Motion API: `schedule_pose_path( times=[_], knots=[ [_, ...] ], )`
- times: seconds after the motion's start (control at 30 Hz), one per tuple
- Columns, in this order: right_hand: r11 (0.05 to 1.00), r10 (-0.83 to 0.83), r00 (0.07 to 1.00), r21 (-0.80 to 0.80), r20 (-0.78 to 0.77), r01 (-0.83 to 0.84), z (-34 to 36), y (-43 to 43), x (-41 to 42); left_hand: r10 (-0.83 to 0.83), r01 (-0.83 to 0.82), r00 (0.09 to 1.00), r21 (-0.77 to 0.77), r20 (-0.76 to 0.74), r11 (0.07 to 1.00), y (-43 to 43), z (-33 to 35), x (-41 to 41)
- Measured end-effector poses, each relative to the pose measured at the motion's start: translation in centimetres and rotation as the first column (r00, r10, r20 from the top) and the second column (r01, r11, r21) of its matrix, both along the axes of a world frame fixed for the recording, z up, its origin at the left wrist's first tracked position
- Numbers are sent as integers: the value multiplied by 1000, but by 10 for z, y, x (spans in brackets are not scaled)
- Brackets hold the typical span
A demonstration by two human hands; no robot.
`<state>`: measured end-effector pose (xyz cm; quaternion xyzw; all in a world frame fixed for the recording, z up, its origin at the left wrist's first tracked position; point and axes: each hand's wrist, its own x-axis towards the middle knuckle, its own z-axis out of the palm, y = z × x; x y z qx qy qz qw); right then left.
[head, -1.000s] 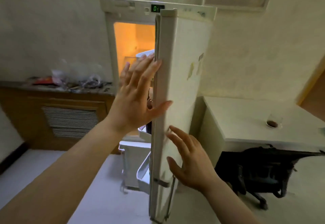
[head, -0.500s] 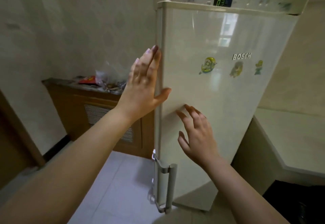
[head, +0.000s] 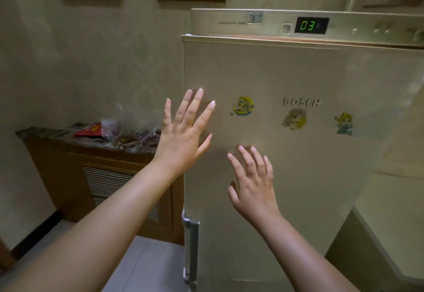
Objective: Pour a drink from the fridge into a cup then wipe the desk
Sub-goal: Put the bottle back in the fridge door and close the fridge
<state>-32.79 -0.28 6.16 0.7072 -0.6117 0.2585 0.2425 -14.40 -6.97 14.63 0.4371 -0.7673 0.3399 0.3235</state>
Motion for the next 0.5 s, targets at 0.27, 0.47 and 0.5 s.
schedule_pose_path(
  times=[0.27,0.47,0.5],
  knots=[
    [1000,-28,998,3,-65,28,0,-64,-21,62,-62,998,74,-7,995,-76,-15,-18],
    [999,-26,997,-28,-77,24,0,-67,-22,2,0,999,51,-32,999,-84,-19,-16],
    [999,-31,997,-26,-76,29,0,-67,-22,-6,7,1000,48,-29,999,-83,-19,-15]
  ],
)
